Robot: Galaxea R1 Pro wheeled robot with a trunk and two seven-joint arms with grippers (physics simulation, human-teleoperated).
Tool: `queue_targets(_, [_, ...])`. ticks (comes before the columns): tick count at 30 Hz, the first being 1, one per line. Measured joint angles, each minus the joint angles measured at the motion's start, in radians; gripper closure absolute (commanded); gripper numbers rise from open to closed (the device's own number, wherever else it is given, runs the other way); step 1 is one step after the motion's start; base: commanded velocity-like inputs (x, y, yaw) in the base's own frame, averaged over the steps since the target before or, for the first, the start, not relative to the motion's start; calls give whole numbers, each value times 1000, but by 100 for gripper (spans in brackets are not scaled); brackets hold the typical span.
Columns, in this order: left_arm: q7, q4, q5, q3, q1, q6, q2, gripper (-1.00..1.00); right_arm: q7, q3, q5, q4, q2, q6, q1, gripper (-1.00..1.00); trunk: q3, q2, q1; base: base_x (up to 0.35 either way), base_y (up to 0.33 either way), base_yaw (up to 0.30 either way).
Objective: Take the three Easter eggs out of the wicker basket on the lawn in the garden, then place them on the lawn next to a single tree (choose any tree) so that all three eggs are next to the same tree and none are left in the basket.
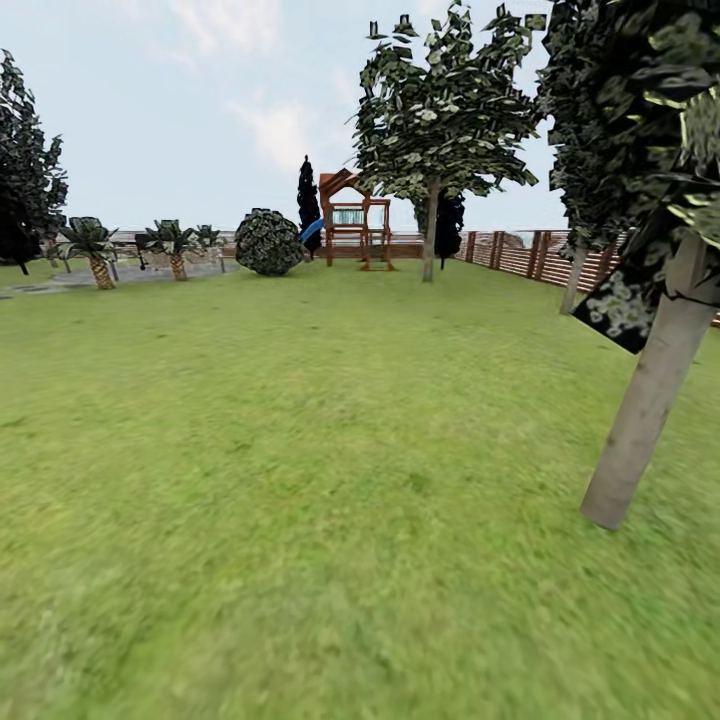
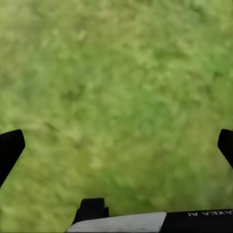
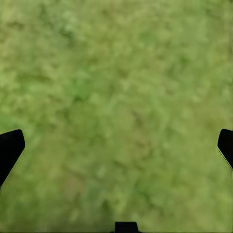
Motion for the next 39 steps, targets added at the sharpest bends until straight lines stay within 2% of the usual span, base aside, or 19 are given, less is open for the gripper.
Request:
queue_targets(19, [0, 22, 0, -2, 0, -14, -7, -100, 4, 0, 0, 26, -1, 8, 0, -100, 0, 0, 0, 335, -5, 0])
queue_targets(39, [0, 22, 1, -5, 0, -14, -9, -100, 6, 3, -1, 26, 0, 0, 0, -100, 0, 0, 0, 317, -113, 0])
